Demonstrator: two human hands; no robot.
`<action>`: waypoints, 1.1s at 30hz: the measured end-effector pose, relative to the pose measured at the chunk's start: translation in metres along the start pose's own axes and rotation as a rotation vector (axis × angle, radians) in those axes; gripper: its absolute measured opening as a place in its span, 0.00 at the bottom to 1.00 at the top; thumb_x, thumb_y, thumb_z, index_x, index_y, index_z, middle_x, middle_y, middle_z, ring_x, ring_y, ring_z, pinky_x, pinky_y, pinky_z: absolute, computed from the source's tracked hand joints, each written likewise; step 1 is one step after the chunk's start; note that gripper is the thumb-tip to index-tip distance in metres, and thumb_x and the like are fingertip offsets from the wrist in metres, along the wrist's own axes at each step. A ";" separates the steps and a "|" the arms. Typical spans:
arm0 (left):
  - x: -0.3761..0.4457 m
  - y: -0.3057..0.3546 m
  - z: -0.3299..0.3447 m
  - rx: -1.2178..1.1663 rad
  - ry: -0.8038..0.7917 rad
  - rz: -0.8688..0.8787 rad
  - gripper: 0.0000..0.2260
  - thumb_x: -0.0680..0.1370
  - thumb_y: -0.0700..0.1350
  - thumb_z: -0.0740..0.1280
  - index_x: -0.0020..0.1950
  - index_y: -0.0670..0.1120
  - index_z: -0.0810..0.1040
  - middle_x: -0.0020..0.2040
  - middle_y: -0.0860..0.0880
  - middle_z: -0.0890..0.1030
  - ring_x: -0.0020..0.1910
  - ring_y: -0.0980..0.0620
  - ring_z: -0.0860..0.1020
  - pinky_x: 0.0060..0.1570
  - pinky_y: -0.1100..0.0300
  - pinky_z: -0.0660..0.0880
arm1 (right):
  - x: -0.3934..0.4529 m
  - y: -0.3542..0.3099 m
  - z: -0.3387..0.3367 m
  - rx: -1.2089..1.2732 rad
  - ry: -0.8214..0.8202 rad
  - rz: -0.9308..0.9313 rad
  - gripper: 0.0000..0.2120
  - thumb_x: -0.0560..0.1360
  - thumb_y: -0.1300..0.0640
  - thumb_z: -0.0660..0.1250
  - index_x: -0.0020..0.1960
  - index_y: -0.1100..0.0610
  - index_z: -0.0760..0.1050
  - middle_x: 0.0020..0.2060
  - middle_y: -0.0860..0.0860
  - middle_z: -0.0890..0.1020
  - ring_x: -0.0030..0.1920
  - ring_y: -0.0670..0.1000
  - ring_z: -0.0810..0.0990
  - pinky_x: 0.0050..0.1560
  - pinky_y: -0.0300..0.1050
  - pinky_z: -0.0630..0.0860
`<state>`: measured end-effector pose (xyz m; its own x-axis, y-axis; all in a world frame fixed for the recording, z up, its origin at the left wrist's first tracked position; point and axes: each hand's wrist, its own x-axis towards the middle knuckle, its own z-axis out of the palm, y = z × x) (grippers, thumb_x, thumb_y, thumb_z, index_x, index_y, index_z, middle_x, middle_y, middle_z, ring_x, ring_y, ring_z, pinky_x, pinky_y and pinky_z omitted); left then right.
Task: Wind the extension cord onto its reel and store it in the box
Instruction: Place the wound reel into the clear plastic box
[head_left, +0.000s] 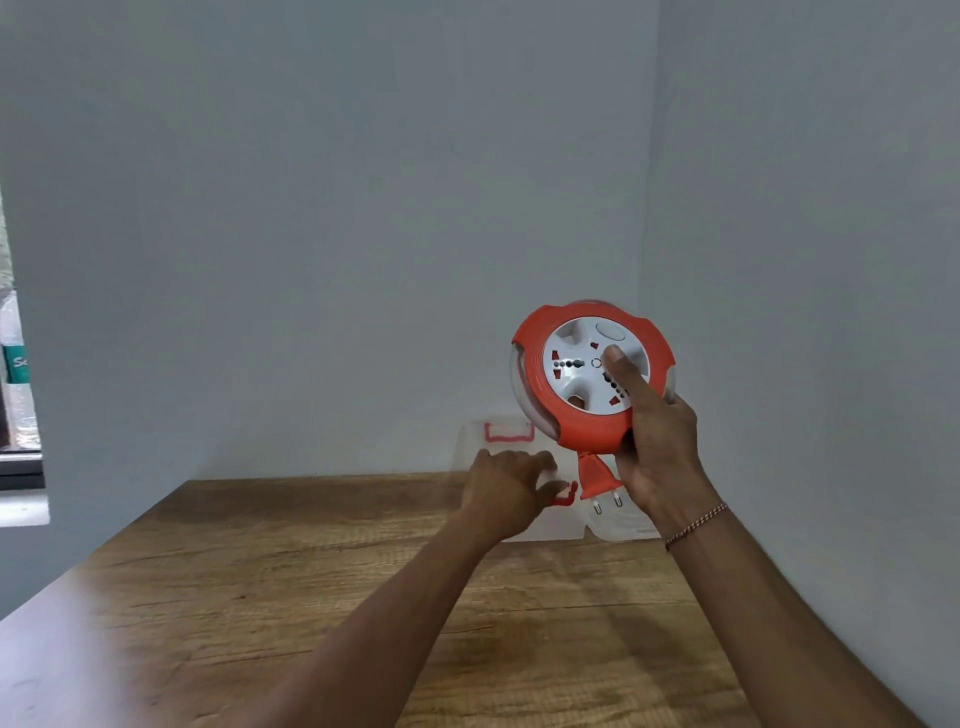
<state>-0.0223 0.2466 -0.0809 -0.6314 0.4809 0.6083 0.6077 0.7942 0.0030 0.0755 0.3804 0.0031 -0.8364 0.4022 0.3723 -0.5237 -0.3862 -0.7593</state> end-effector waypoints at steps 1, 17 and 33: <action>-0.002 -0.004 -0.001 -0.023 0.004 -0.009 0.20 0.79 0.64 0.60 0.60 0.52 0.78 0.49 0.50 0.85 0.48 0.50 0.82 0.58 0.49 0.74 | 0.000 0.000 0.000 0.006 -0.005 0.005 0.25 0.62 0.48 0.80 0.57 0.50 0.79 0.47 0.52 0.86 0.47 0.55 0.85 0.43 0.57 0.81; -0.060 -0.121 -0.059 -0.076 -0.116 -0.259 0.25 0.68 0.70 0.53 0.44 0.51 0.75 0.51 0.49 0.76 0.58 0.47 0.70 0.57 0.51 0.68 | -0.012 0.021 0.040 0.052 -0.101 0.122 0.26 0.61 0.51 0.81 0.57 0.54 0.79 0.49 0.55 0.85 0.48 0.58 0.85 0.48 0.62 0.80; -0.094 -0.166 -0.099 -0.791 -0.228 -0.682 0.26 0.76 0.40 0.63 0.75 0.43 0.64 0.73 0.45 0.65 0.54 0.50 0.74 0.37 0.61 0.80 | 0.001 0.043 0.072 -0.222 -0.188 0.163 0.24 0.66 0.39 0.75 0.55 0.54 0.80 0.46 0.53 0.86 0.46 0.55 0.85 0.52 0.60 0.80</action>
<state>-0.0159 0.0329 -0.0601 -0.9814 0.1491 0.1207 0.1797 0.4946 0.8504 0.0404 0.3048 0.0096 -0.9324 0.1819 0.3123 -0.3496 -0.2344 -0.9071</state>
